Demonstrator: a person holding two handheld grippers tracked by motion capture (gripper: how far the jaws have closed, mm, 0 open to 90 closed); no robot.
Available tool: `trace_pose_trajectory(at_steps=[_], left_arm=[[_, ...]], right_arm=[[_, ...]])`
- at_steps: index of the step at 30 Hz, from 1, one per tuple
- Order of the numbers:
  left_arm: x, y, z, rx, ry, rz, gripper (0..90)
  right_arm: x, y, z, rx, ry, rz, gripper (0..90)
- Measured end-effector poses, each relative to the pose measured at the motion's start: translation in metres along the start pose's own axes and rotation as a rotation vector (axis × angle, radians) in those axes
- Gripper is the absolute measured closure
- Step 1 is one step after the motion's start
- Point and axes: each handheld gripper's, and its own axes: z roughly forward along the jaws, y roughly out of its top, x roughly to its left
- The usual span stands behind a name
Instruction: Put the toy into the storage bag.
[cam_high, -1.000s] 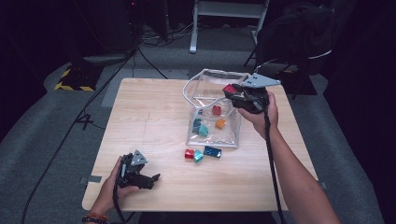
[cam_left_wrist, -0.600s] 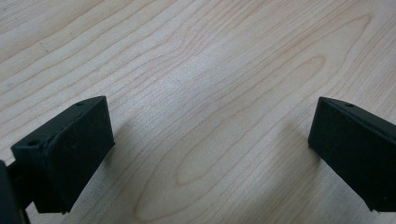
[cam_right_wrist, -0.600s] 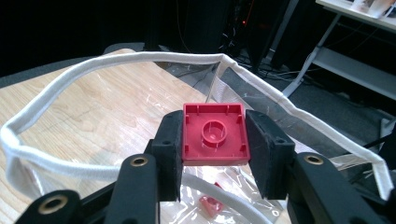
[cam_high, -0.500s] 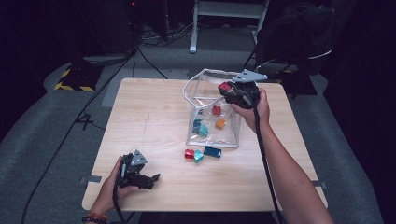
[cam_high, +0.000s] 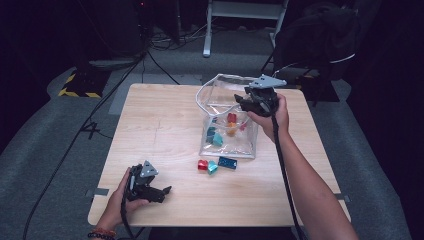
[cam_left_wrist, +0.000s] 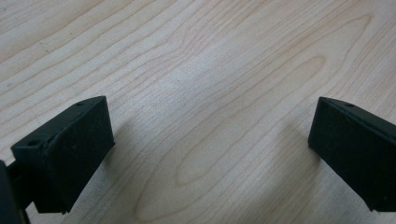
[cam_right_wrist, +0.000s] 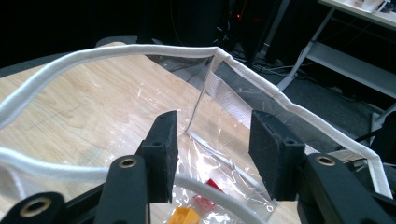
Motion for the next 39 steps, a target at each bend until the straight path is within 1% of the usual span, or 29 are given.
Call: trace_pose_trajectory(at_steps=[5,7,12,14,19,21,23,26,31,33,35,39], left_arm=[[0.0,0.0,0.0,-0.001,0.0,-0.001,0.4],[0.0,0.0,0.0,0.0,0.001,0.001,0.4],[0.0,0.0,0.0,-0.001,-0.002,-0.004,0.4],[0.0,0.0,0.0,0.0,0.001,0.0,0.4],[0.0,0.0,0.0,0.0,0.001,0.001,0.4],[0.0,0.0,0.0,0.0,0.001,0.0,0.3],[0.0,0.0,0.0,-0.001,-0.002,-0.003,0.4],[0.0,0.0,0.0,0.0,0.0,0.0,0.4],[0.0,0.0,0.0,0.001,-0.001,-0.004,0.3],[0.0,0.0,0.0,0.0,0.0,-0.003,0.3],[0.0,0.0,0.0,-0.001,0.0,-0.003,0.3],[0.0,0.0,0.0,0.0,0.0,-0.003,0.3]], right_arm=[[0.002,-0.004,-0.014,-0.021,0.016,-0.007,52.4],[0.003,-0.007,-0.021,-0.032,0.031,0.0,52.3],[0.006,-0.015,-0.04,-0.054,0.049,-0.01,51.8],[0.008,-0.02,-0.048,-0.065,0.061,-0.019,51.5],[0.014,-0.032,-0.066,-0.067,0.084,-0.045,51.0],[0.017,-0.038,-0.072,-0.066,0.104,-0.049,50.4],[0.021,-0.045,-0.078,-0.062,0.12,-0.067,49.9],[0.028,-0.057,-0.084,-0.052,0.133,-0.086,49.6],[0.039,-0.076,-0.086,-0.025,0.161,-0.116,49.4],[0.044,-0.084,-0.085,-0.013,0.171,-0.126,49.2],[0.049,-0.093,-0.082,-0.004,0.192,-0.132,49.1],[0.057,-0.112,-0.071,0.027,0.221,-0.146,49.2]])
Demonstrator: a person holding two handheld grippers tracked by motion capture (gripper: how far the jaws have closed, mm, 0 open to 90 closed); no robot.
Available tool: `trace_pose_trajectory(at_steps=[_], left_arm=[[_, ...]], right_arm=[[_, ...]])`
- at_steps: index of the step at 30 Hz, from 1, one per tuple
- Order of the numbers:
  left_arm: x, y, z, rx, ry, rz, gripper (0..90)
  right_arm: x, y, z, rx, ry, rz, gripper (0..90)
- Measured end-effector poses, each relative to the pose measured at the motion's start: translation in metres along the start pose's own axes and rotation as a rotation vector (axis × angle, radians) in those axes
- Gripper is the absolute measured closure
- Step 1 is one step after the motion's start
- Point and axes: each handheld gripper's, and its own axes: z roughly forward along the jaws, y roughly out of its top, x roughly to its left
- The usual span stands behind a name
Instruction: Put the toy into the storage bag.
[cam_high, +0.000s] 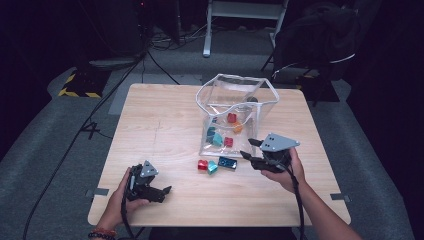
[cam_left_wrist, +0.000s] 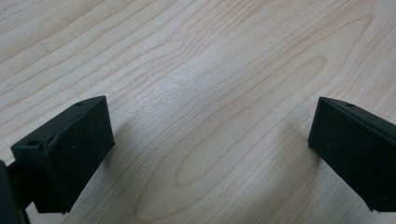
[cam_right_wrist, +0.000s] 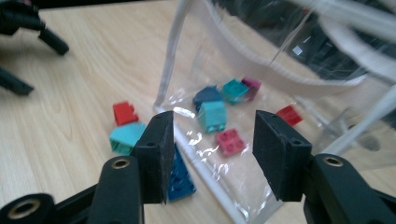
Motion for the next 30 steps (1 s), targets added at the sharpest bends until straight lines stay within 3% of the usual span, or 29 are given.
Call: trace_pose_trajectory(at_steps=[9,18,30], left_arm=[[0.0,0.0,0.0,0.001,0.0,-0.002,0.3],[0.0,0.0,0.0,0.0,0.0,0.0,0.3],[0.0,0.0,0.0,0.0,0.0,0.0,0.3]], right_arm=[[0.009,-0.031,0.035,0.071,0.061,0.019,48.5],[0.012,-0.049,0.063,0.138,0.104,0.031,46.0],[0.015,-0.058,0.087,0.198,0.099,0.024,44.8]])
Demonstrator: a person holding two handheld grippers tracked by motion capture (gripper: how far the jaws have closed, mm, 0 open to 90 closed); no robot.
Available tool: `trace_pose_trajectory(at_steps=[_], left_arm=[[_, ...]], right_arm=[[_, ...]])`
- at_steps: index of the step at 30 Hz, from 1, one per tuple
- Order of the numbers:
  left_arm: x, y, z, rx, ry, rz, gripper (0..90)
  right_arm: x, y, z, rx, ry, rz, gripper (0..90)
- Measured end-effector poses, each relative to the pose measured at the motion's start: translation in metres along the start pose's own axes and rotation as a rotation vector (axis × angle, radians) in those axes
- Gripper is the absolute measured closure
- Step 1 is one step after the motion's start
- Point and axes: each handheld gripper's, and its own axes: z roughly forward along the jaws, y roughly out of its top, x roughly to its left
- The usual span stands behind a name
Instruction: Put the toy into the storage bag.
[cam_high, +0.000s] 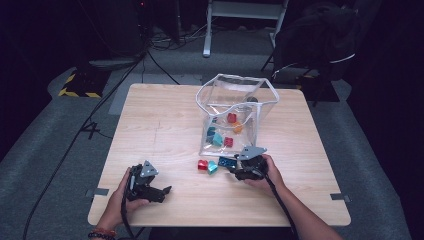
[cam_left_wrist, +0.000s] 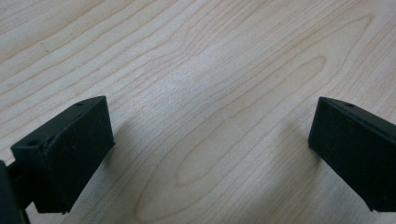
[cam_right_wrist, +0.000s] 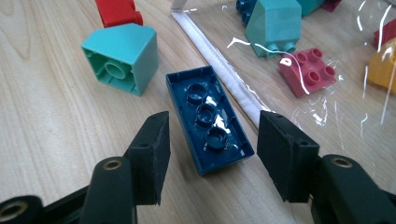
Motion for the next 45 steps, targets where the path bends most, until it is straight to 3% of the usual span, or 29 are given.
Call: trace_pose_trajectory(at_steps=[14,21,27,34,45], left_arm=[[0.0,0.0,0.0,0.0,0.0,0.0,0.3],[0.0,0.0,0.0,0.0,0.0,0.0,0.3],[0.0,0.0,0.0,0.0,0.0,0.0,0.3],[0.0,0.0,0.0,0.0,0.0,0.0,0.3],[0.0,0.0,0.0,0.001,-0.001,-0.001,0.3]], right_arm=[[0.0,0.001,0.011,0.019,0.011,0.014,45.3],[-0.002,-0.001,0.011,0.017,0.06,0.041,58.7],[-0.002,-0.002,0.007,0.026,0.052,0.042,59.2],[-0.004,-0.005,-0.012,-0.007,0.045,0.043,59.3],[-0.013,0.003,-0.07,-0.133,0.007,0.05,59.3]])
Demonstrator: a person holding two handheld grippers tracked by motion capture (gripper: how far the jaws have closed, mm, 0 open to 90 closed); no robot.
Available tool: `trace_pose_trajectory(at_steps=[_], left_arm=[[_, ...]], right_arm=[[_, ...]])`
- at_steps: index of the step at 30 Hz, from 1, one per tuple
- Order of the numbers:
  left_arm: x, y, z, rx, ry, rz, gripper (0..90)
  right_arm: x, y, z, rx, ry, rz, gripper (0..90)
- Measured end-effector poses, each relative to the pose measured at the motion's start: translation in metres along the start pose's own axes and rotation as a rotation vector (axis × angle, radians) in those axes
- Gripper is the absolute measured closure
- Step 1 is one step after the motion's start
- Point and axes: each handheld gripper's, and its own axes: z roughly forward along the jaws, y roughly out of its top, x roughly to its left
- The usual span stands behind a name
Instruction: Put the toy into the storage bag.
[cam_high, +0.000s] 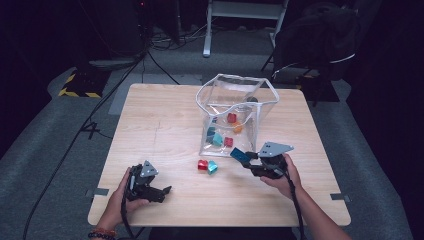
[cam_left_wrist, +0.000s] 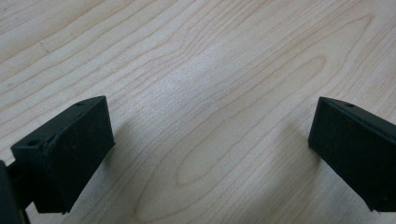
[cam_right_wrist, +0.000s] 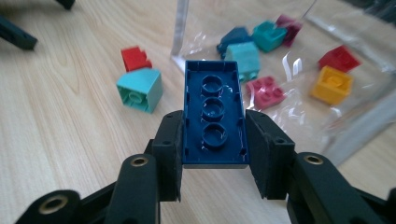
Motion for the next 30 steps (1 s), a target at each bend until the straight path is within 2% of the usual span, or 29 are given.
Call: trace_pose_trajectory(at_steps=[7,13,21,30], left_arm=[[0.0,0.0,0.0,0.0,0.0,0.0,0.3],[0.0,0.0,0.0,-0.001,0.0,0.001,0.3],[0.0,0.0,0.0,0.0,0.0,0.0,0.3],[0.0,0.0,0.0,0.0,0.0,0.0,0.3]], right_arm=[[-0.01,0.013,-0.034,-0.069,-0.046,0.003,59.3],[-0.02,0.025,-0.056,-0.115,-0.095,0.0,59.3],[-0.034,0.04,-0.073,-0.151,-0.14,0.014,59.3],[-0.047,0.057,-0.083,-0.169,-0.193,0.014,59.3]])
